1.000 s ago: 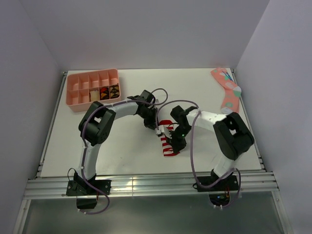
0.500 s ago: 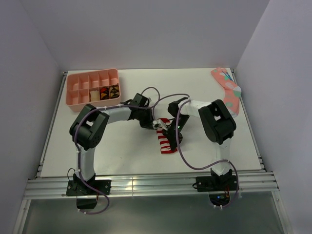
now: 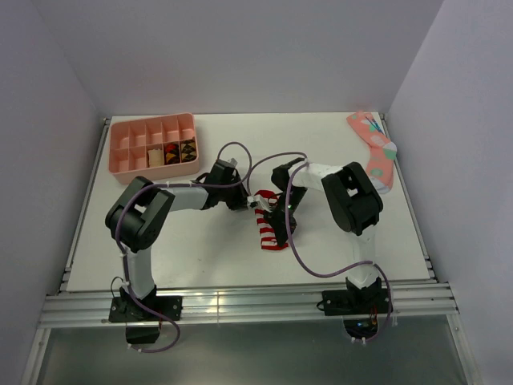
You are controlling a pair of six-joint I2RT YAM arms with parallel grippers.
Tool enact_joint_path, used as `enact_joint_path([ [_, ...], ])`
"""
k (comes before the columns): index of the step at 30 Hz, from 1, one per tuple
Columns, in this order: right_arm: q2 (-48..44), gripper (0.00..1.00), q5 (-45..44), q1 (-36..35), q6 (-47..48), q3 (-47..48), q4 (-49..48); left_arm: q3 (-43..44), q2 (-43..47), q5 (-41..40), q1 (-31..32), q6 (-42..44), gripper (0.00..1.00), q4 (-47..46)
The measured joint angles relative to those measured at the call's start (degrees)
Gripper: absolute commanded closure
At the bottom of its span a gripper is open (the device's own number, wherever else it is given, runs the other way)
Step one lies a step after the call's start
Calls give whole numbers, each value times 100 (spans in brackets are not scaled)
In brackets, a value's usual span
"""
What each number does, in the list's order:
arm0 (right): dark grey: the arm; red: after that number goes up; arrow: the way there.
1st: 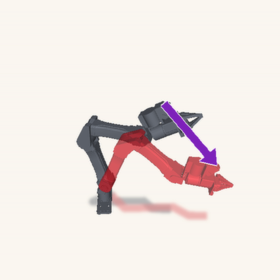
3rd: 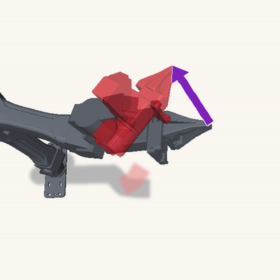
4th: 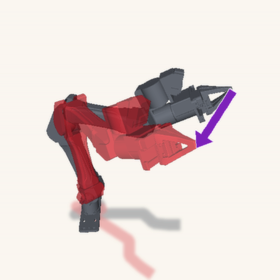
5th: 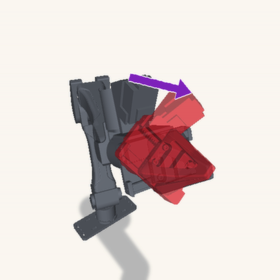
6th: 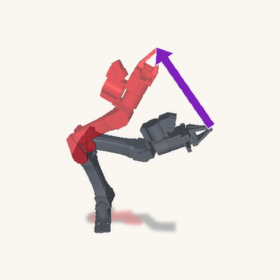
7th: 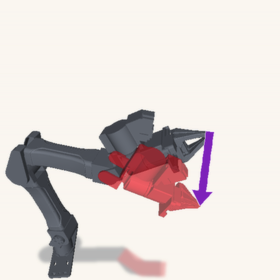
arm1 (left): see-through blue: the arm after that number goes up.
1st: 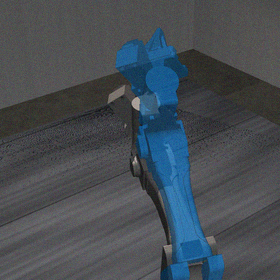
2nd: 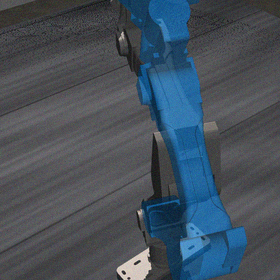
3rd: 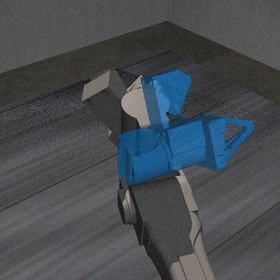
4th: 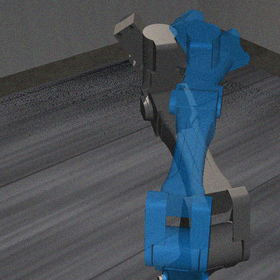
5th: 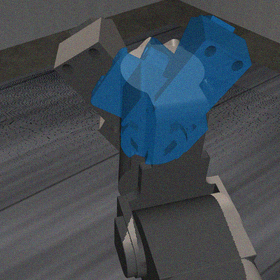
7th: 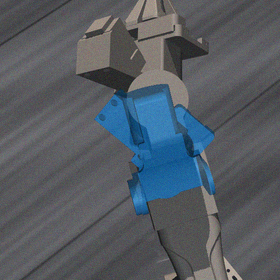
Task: Roll the socks
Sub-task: Roll the sock at the center of the board.
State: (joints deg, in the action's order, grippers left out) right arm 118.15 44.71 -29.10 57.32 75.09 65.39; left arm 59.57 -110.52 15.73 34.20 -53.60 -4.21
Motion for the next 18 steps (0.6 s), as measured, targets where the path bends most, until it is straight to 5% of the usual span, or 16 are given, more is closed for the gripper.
enact_joint_path([
  [3,72,81,26,0,31,50,81,-221,15,-28,0,-35,77,-466],
  [8,319,81,203,136,-732,76,199,-1049,490,-48,129,59,64,-1250],
  [18,382,81,234,188,-1060,72,219,-3628,2120,-581,326,-98,64,-3034],
])
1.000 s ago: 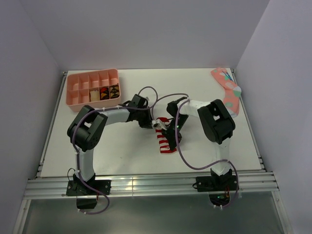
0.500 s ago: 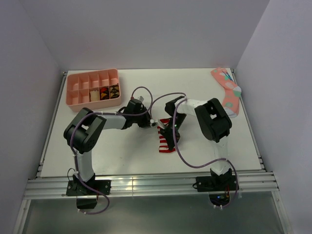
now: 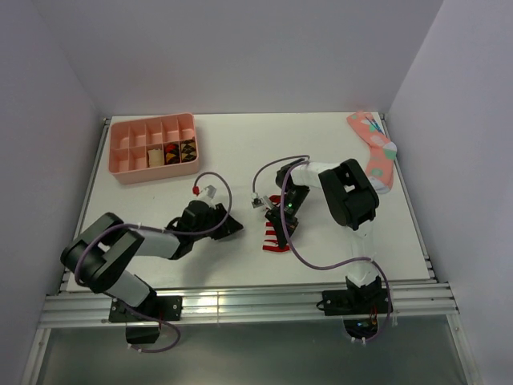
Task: Roll the socks
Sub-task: Roll the sock at the center of the board.
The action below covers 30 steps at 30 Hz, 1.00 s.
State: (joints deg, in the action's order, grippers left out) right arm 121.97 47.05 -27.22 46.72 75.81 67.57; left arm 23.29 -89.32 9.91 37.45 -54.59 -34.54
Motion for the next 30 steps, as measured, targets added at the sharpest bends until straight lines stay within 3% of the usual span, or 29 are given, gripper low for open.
enact_joint_path([
  [4,7,81,0,0,-48,0,2,-157,546,-382,544,601,65,-127],
  [10,11,81,0,0,-68,0,4,483,691,-688,1381,1910,65,87],
  [19,26,81,2,2,-72,-2,22,1644,-153,-702,1847,3383,67,975],
  [30,42,81,-44,42,-105,-9,76,2094,-815,-57,1978,4024,66,1698],
])
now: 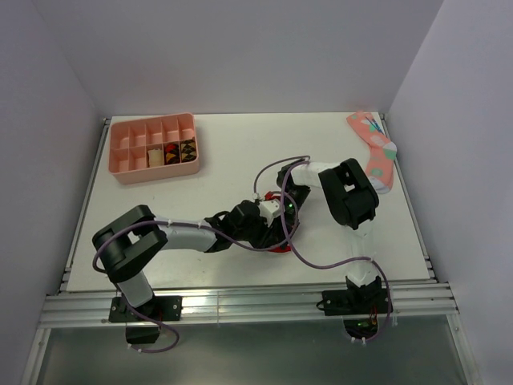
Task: Roll the socks
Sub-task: Roll the sock at the center of the board.
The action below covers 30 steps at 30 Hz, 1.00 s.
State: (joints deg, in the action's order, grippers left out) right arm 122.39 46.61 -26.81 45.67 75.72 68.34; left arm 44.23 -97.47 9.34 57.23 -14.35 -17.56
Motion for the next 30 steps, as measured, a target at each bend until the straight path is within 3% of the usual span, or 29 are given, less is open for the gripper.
enact_joint_path([
  [10,4,81,-42,-2,0,-2,44,52,-66,203,-2,35,59,101],
  [20,11,81,-44,-2,-2,-2,50,-28,352,442,-9,28,58,87],
  [30,11,81,-42,-2,-2,-2,50,-28,122,723,-15,11,57,85],
])
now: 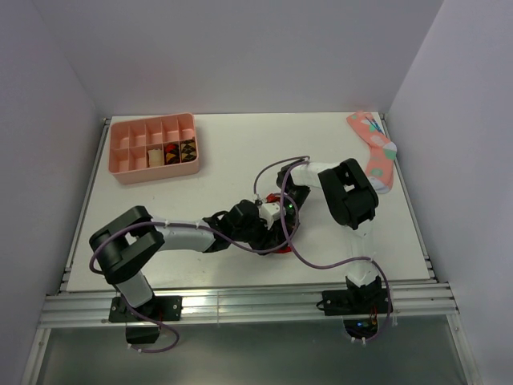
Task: Roll the socks
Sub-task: Roll the sock at the center of the board.
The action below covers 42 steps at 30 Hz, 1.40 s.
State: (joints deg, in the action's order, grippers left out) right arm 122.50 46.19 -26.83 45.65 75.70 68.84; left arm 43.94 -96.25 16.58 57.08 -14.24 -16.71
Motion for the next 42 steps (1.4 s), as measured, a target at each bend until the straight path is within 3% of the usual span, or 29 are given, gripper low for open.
enact_joint_path([
  [11,0,81,0,0,-28,-33,2,35,-306,146,0,-24,63,-144],
  [14,0,81,-7,7,-85,-55,-4,127,-404,155,13,-66,74,-105],
  [15,0,80,-7,13,-98,-68,-4,162,-428,153,22,-79,83,-76],
  [18,-26,75,-24,61,-186,-142,-13,369,-531,138,68,-149,97,140],
  [19,-57,68,-42,76,-227,-184,-33,457,-568,125,85,-166,100,229],
  [24,-411,51,-190,184,-413,-424,-221,977,-778,-9,164,-205,100,828],
  [30,-970,41,-306,645,-848,-649,-809,1497,-970,-323,225,-232,100,1377],
  [42,-1858,38,-90,2111,-1246,-686,-1880,2050,-1241,15,55,-518,100,2173],
])
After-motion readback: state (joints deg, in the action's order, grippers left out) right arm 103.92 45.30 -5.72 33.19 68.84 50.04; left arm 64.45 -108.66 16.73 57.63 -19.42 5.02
